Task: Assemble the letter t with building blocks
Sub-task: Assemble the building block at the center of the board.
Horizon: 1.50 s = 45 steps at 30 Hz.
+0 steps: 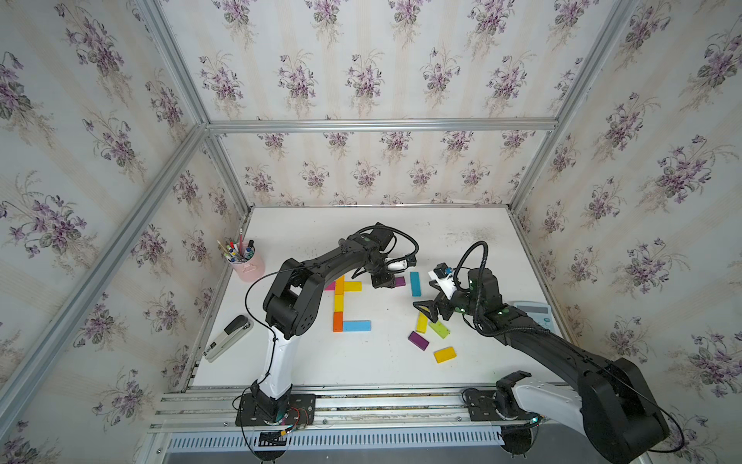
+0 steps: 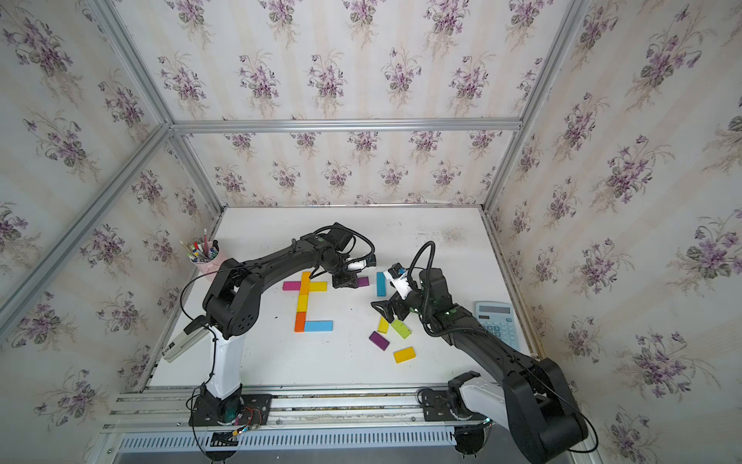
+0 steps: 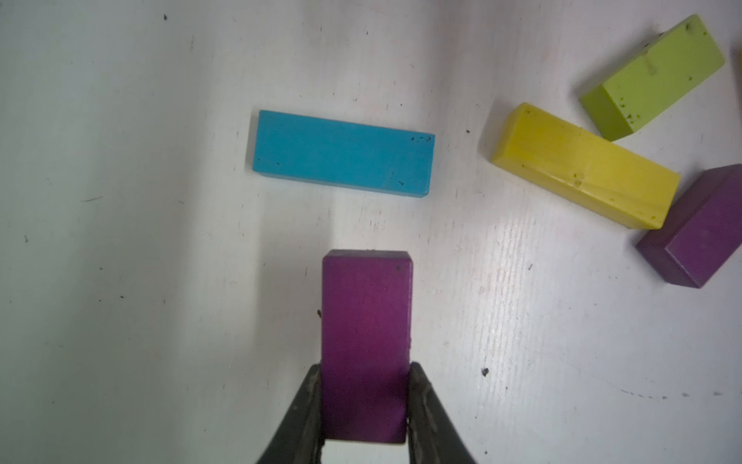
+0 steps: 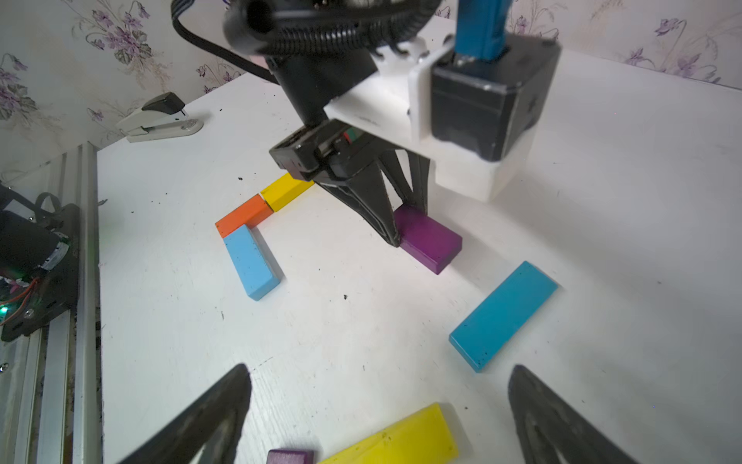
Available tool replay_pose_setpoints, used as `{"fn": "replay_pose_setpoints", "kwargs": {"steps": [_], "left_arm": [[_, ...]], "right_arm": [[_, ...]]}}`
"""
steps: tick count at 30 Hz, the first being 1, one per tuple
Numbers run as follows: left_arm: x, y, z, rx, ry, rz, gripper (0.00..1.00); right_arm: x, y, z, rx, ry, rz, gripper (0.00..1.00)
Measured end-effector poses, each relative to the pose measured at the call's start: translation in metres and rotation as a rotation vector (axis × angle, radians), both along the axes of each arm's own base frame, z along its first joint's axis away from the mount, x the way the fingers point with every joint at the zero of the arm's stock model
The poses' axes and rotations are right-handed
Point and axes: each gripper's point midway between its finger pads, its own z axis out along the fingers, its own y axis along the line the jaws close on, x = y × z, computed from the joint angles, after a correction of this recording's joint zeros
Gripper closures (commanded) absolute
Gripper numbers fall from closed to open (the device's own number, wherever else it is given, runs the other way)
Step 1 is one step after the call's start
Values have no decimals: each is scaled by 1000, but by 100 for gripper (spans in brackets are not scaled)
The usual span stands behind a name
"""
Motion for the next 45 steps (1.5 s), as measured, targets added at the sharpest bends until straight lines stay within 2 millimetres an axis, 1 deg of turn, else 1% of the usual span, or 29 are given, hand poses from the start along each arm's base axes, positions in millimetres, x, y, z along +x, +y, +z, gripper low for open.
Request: {"fn": "replay_pose_setpoints", "kwargs": {"steps": [4,10,17,21,29,45], "left_arm": [[0,1,-5,20,3,-15,73],[-1,0,-15,54,-7,-52,72],[12,-3,-23,86,-37,-74,72],[15,-6,-25,91,-43,-86,71],[17,-14,-32,103,-42,-107,71],[17,-15,-40,116,-28,-113,70]], "right_arm": [[-4,-3,-3,0,14,-23,1],[0,-6,-10,-15,49,-61,2],[2,-10,-18,-45,82,-83,2],[5,-14,-22,-66,92,-110,2],[8,-19,-23,-80,89,-151,1],[10,-20,-29,-92,109,-156,1]]}}
